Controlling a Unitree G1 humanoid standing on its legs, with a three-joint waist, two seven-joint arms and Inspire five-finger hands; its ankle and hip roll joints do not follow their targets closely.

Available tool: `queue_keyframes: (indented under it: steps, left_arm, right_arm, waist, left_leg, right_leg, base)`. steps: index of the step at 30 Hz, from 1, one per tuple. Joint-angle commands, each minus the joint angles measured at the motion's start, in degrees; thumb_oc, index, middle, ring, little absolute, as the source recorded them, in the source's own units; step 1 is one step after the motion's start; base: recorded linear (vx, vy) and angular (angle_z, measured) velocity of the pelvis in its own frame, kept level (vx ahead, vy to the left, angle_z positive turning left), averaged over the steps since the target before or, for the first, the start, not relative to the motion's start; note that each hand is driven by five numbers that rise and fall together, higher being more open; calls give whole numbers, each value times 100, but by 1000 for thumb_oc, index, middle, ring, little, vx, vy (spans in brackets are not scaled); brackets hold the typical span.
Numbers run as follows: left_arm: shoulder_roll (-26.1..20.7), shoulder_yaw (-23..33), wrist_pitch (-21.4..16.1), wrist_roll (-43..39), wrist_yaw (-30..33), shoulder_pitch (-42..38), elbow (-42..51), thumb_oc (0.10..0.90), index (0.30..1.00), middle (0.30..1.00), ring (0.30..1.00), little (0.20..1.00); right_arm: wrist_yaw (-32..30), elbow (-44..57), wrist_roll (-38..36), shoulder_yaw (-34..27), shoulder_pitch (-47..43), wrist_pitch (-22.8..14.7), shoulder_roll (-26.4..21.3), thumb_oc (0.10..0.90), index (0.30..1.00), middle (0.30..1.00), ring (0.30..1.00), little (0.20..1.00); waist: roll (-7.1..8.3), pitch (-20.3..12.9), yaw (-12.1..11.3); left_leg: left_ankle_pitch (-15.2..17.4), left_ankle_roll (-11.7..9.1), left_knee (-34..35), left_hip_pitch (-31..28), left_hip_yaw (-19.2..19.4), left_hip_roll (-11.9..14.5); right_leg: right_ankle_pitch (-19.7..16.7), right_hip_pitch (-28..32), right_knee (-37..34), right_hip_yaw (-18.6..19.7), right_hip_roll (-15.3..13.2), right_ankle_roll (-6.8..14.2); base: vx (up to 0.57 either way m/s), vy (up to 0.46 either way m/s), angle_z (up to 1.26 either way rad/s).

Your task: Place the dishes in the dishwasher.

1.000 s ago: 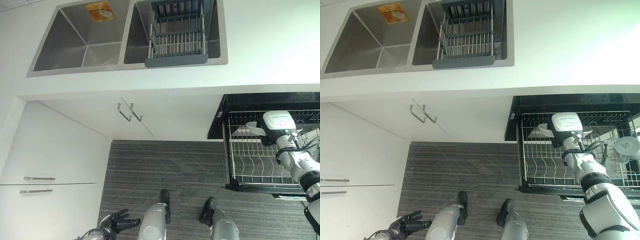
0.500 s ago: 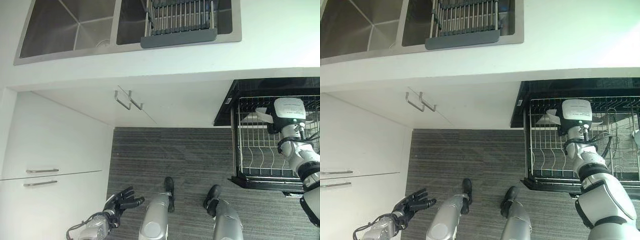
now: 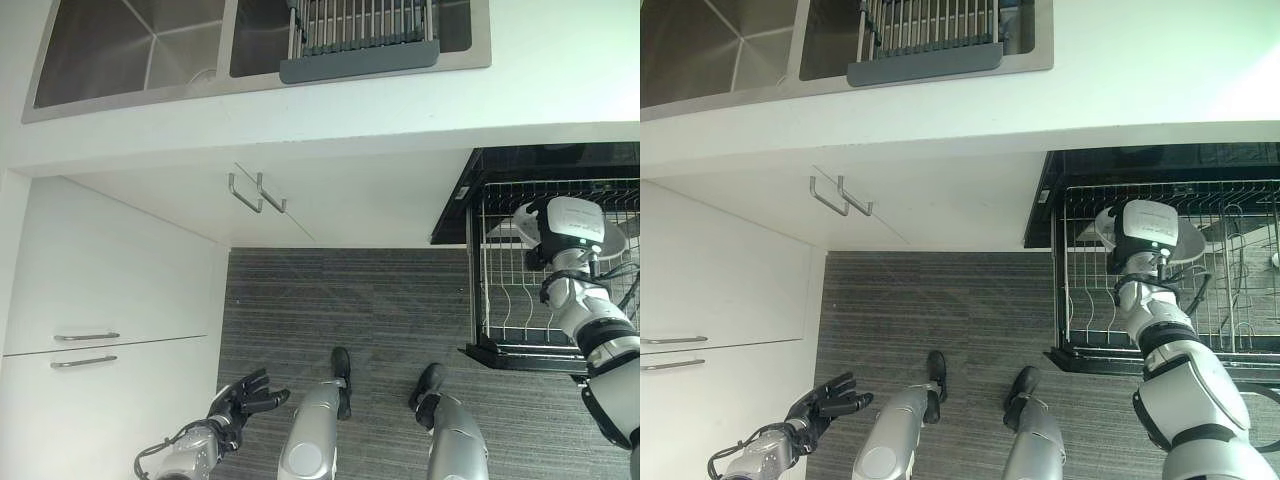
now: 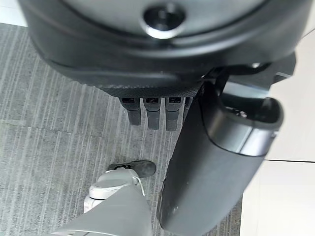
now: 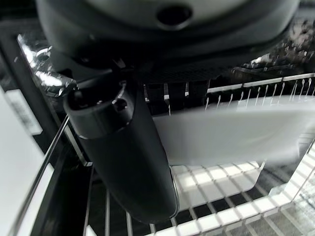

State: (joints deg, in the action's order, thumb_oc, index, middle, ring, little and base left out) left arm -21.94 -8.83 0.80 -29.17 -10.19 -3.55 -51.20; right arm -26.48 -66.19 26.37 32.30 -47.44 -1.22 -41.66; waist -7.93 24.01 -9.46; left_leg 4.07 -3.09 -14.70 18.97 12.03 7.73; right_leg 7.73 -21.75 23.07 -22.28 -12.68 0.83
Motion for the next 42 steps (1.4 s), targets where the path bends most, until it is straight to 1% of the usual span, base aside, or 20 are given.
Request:
queue_keyframes:
  steps: [1, 2, 3, 4, 8, 15, 20, 22, 23, 25, 28, 30, 31, 33, 34, 36, 37, 39, 41, 42]
  left_arm:
    - [-437, -185, -97, -261, 75, 286, 26, 800, 900, 900, 900, 900]
    - [-452, -168, -93, -246, 57, 276, 12, 800, 900, 900, 900, 900]
    - [-452, -168, -93, -246, 57, 276, 12, 800, 900, 900, 900, 900]
    - [-463, -128, -90, -206, 53, 270, 12, 800, 900, 900, 900, 900]
    - [-541, -35, -43, -83, 47, 215, 10, 800, 900, 900, 900, 900]
    - [-541, 17, -2, 28, 29, 166, -47, 800, 900, 900, 900, 900]
    - [-483, 84, 4, 145, -3, 211, -163, 800, 900, 900, 900, 900]
    - [-423, 108, 13, 181, -7, 239, -229, 800, 900, 900, 900, 900]
    - [-417, 109, 21, 182, -6, 242, -234, 800, 900, 900, 900, 900]
    - [-377, 156, 35, 270, -27, 256, -334, 800, 900, 900, 900, 900]
    - [-336, 221, 19, 362, -16, 353, -369, 800, 900, 900, 900, 900]
    - [-310, 308, 35, 436, 4, 419, -412, 800, 900, 900, 900, 900]
    - [-309, 335, 39, 456, 3, 440, -418, 800, 900, 900, 900, 900]
    - [-301, 433, 73, 548, 12, 528, -402, 800, 900, 900, 900, 900]
    - [-262, 516, 91, 616, 37, 605, -451, 800, 900, 900, 900, 900]
    - [-229, 608, 120, 656, 64, 696, -485, 800, 900, 900, 900, 900]
    - [-188, 719, 126, 684, 85, 774, -534, 800, 900, 900, 900, 900]
    - [-118, 863, 120, 665, 133, 845, -607, 800, 900, 900, 900, 900]
    - [-78, 967, 116, 667, 140, 909, -635, 800, 900, 900, 900, 900]
    - [19, 1106, 63, 678, 150, 980, -720, 800, 900, 900, 900, 900]
  right_arm:
    - [12, -92, -207, -5, -561, -75, -282, 800, 900, 900, 900, 900]
    - [177, -65, -284, 3, -540, -49, -301, 800, 900, 900, 900, 900]
    - [177, -65, -284, 3, -540, -49, -301, 800, 900, 900, 900, 900]
    - [473, -80, -446, -7, -497, -4, -301, 800, 900, 900, 900, 900]
    - [941, -81, -813, -72, -466, 35, -317, 800, 900, 900, 900, 900]
    - [1110, -21, -1024, -153, -367, 164, -286, 800, 900, 900, 900, 900]
    - [1223, 102, -1390, -305, -276, 284, -327, 800, 900, 900, 900, 900]
    - [1400, 235, -1987, -429, -222, 498, -365, 800, 900, 900, 900, 900]
    - [1417, 248, -2072, -460, -210, 519, -360, 800, 900, 900, 900, 900]
    - [1651, 316, -2722, -680, -166, 653, -358, 800, 900, 900, 900, 900]
    - [2124, 491, -3089, -881, -28, 887, -434, 800, 900, 900, 900, 900]
    - [2803, 677, -3174, -999, 176, 1058, -547, 800, 900, 900, 900, 900]
    - [2845, 768, -3257, -1032, 264, 1030, -611, 800, 900, 900, 900, 900]
    - [3047, 1131, -3486, -1191, 493, 1134, -805, 800, 900, 900, 900, 900]
    - [3053, 1520, -3467, -1358, 724, 1218, -932, 800, 900, 900, 900, 900]
    - [3047, 1942, -3453, -1571, 1013, 1341, -1045, 800, 900, 900, 900, 900]
    - [3082, 2372, -3272, -1782, 1302, 1465, -1127, 800, 900, 900, 900, 900]
    - [2959, 2852, -2884, -2036, 1695, 1476, -1204, 800, 900, 900, 900, 900]
    - [2847, 3253, -2754, -2333, 2031, 1602, -1268, 800, 900, 900, 900, 900]
    - [2632, 3774, -2741, -2763, 2472, 1756, -1231, 800, 900, 900, 900, 900]
  waist:
    - [183, -269, -13]
    - [218, -275, -6]
    - [218, -275, -6]
    - [268, -279, -5]
    - [396, -277, -33]
    - [521, -328, -41]
    - [609, -425, -6]
    - [688, -483, 28]
    - [696, -488, 31]
    - [776, -545, 58]
    - [873, -616, 98]
    - [969, -701, 147]
    - [995, -718, 162]
    - [1067, -795, 233]
    - [1119, -886, 312]
    - [1162, -974, 395]
    - [1191, -1046, 477]
    - [1217, -1115, 591]
    - [1232, -1156, 671]
    - [1232, -1204, 829]
  left_leg:
    - [295, -313, -249, 330, -415, 131]
    - [297, -312, -249, 317, -407, 142]
    - [297, -312, -249, 317, -407, 142]
    - [298, -312, -249, 297, -399, 157]
    - [301, -312, -249, 256, -373, 195]
    - [317, -312, -249, 162, -342, 217]
    - [330, -322, -249, 15, -300, 249]
    - [344, -328, -249, -101, -272, 277]
    - [347, -328, -249, -115, -270, 279]
    - [368, -332, -249, -248, -239, 308]
    - [393, -336, -249, -383, -191, 338]
    - [406, -348, -249, -510, -146, 385]
    - [411, -351, -249, -551, -138, 396]
    - [424, -356, -249, -663, -90, 435]
    - [438, -360, -249, -755, -52, 454]
    - [459, -364, -249, -842, -2, 478]
    - [472, -375, -249, -901, 38, 503]
    - [485, -375, -249, -966, 85, 529]
    - [501, -373, -249, -1022, 126, 544]
    - [539, -365, -249, -1107, 203, 565]
  right_leg:
    - [-205, 51, -588, 612, -202, 765]
    - [-205, 61, -588, 617, -191, 765]
    - [-205, 61, -588, 617, -191, 765]
    - [-214, 73, -588, 623, -175, 772]
    - [-233, 103, -588, 641, -143, 783]
    - [-239, 188, -588, 667, -112, 795]
    - [-228, 324, -588, 694, -78, 794]
    - [-215, 425, -588, 719, -55, 786]
    - [-214, 436, -588, 724, -53, 784]
    - [-202, 558, -588, 728, -33, 780]
    - [-185, 682, -588, 733, -3, 772]
    - [-165, 806, -588, 729, 20, 767]
    - [-161, 847, -588, 730, 27, 768]
    - [-148, 947, -588, 726, 44, 769]
    - [-130, 1024, -588, 743, 72, 765]
    - [-110, 1091, -588, 759, 91, 764]
    - [-90, 1135, -588, 781, 109, 762]
    - [-72, 1174, -588, 829, 140, 757]
    - [-53, 1201, -588, 876, 161, 754]
    - [-16, 1248, -588, 936, 185, 751]
  base:
    - [0, 0, 0]
    - [0, 0, 0]
    - [0, 0, 0]
    - [0, 0, 0]
    - [-30, -13, -2]
    - [-8, 0, -1]
    - [2, 27, -2]
    - [3, 77, -8]
    - [10, 68, -7]
    - [18, 57, -6]
    - [25, 41, -9]
    - [42, 41, -3]
    - [44, 24, -3]
    - [68, 29, -3]
    - [93, 31, -4]
    - [89, 37, -13]
    - [69, 42, -26]
    - [50, 38, -17]
    - [32, 38, -15]
    - [26, 33, -22]
